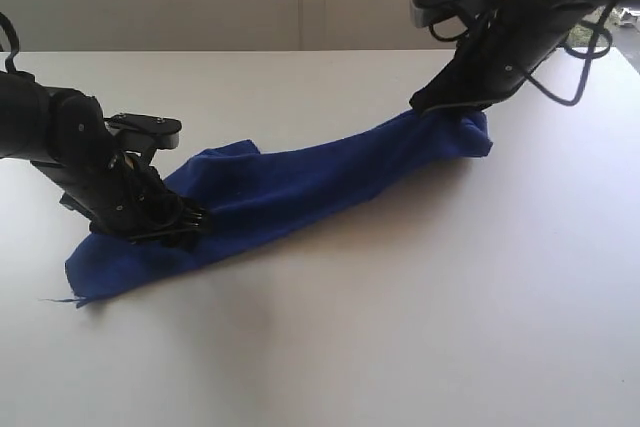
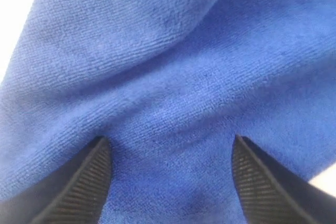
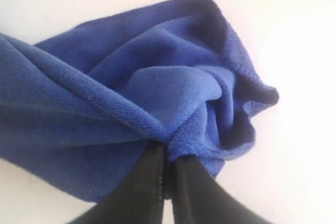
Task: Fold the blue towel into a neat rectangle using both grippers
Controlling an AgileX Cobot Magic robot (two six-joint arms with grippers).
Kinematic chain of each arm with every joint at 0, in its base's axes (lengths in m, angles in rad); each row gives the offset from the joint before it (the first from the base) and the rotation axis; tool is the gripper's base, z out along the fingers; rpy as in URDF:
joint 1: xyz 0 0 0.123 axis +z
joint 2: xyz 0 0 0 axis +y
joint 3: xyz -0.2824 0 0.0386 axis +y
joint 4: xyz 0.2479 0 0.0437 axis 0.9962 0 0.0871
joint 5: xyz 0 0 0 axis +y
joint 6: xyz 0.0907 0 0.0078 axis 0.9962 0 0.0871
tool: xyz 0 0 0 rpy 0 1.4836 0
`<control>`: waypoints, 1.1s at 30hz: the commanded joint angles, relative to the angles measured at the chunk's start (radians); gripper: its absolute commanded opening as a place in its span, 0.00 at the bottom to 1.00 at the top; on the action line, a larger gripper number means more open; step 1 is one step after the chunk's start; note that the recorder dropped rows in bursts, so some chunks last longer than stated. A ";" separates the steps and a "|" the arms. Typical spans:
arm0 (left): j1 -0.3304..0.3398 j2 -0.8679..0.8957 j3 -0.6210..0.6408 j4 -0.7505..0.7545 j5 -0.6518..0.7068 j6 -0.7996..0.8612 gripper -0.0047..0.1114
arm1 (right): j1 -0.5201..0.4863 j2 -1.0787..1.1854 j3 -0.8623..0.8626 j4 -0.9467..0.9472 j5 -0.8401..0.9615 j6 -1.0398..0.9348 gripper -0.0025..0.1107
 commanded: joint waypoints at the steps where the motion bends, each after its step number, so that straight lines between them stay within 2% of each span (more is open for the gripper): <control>1: -0.004 0.001 0.023 -0.008 0.079 -0.008 0.64 | 0.000 -0.063 0.001 -0.007 0.080 0.014 0.02; 10: -0.004 -0.027 0.023 -0.008 0.143 0.028 0.64 | 0.000 -0.051 0.003 0.001 0.353 0.100 0.02; 18: -0.004 -0.027 0.023 -0.006 0.157 0.028 0.64 | 0.000 0.050 0.024 0.035 0.384 0.175 0.03; 21: -0.004 -0.027 0.023 -0.006 0.164 0.039 0.64 | 0.000 0.082 0.057 0.025 0.379 0.214 0.12; 27: -0.004 -0.027 0.023 -0.006 0.169 0.051 0.64 | 0.000 0.081 0.105 -0.119 0.334 0.325 0.41; 33: -0.004 -0.027 0.023 -0.006 0.169 0.055 0.64 | -0.005 0.074 0.107 -0.184 0.329 0.356 0.42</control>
